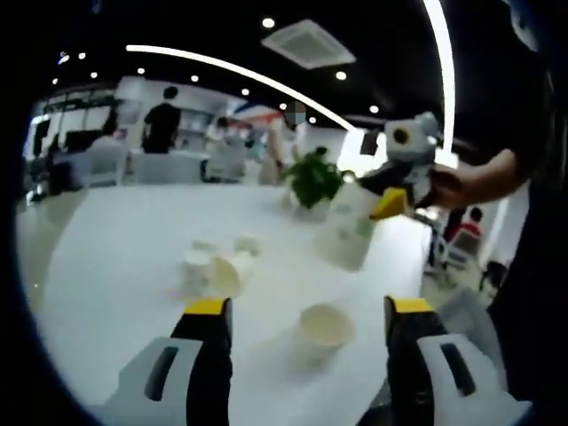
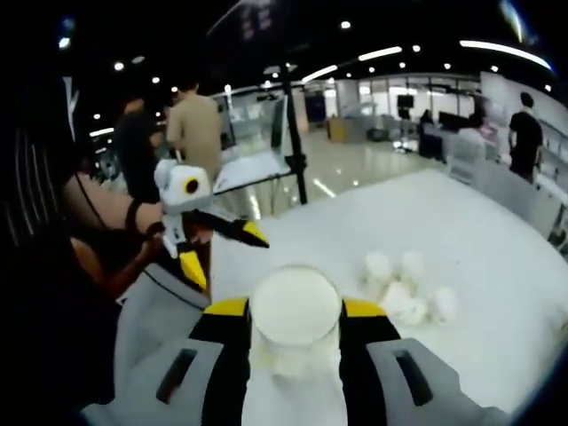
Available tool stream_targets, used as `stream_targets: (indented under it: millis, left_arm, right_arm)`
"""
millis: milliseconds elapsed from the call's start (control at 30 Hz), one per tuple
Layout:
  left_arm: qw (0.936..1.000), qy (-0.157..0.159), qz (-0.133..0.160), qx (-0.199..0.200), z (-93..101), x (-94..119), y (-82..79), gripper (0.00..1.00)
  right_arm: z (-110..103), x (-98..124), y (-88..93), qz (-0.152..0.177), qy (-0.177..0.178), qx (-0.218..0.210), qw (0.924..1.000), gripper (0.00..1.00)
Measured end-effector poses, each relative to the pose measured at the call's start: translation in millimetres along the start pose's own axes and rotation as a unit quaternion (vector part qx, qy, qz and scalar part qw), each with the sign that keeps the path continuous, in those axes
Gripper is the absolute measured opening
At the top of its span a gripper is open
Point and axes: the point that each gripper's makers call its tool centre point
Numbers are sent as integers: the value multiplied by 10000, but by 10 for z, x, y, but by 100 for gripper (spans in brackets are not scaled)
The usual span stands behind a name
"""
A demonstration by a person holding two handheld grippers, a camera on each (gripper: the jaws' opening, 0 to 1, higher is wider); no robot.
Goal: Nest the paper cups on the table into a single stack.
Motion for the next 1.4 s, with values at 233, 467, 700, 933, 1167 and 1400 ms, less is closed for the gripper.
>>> stream_targets:
  millis: [233, 467, 700, 933, 1167, 1400]
  left_arm:
    - [9979, 425, 62, 478, 264, -180, 96, 67]
    - [9954, 734, -115, 606, 470, -341, 152, 66]
    - [9939, 893, -113, 638, 542, -397, 142, 65]
    - [9917, 1075, 44, 698, 631, -417, 70, 56]
    - [9923, 1007, 168, 699, 631, -394, 50, 57]
    - [9922, 1003, 218, 704, 630, -351, 38, 53]
  right_arm:
    - [-72, -14, -43, 25, -52, 19, 10000, 35]
    - [-170, -39, -100, 128, -172, 9, 9998, 35]
    - [-245, -66, -114, 170, -276, 38, 9995, 35]
    - [-243, -74, -84, 168, -283, 5, 9995, 35]
    - [-258, -54, -29, 175, -294, -135, 9993, 35]
    - [-295, -45, 26, 119, -326, -164, 9993, 35]
Point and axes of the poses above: the point that each gripper's makers call its tool centre point, and the gripper's own axes: x roughly backward along the fingers, z roughly to its right, y roughly out of its underside, and after that the axes turned 8 degrees about x, right-handed
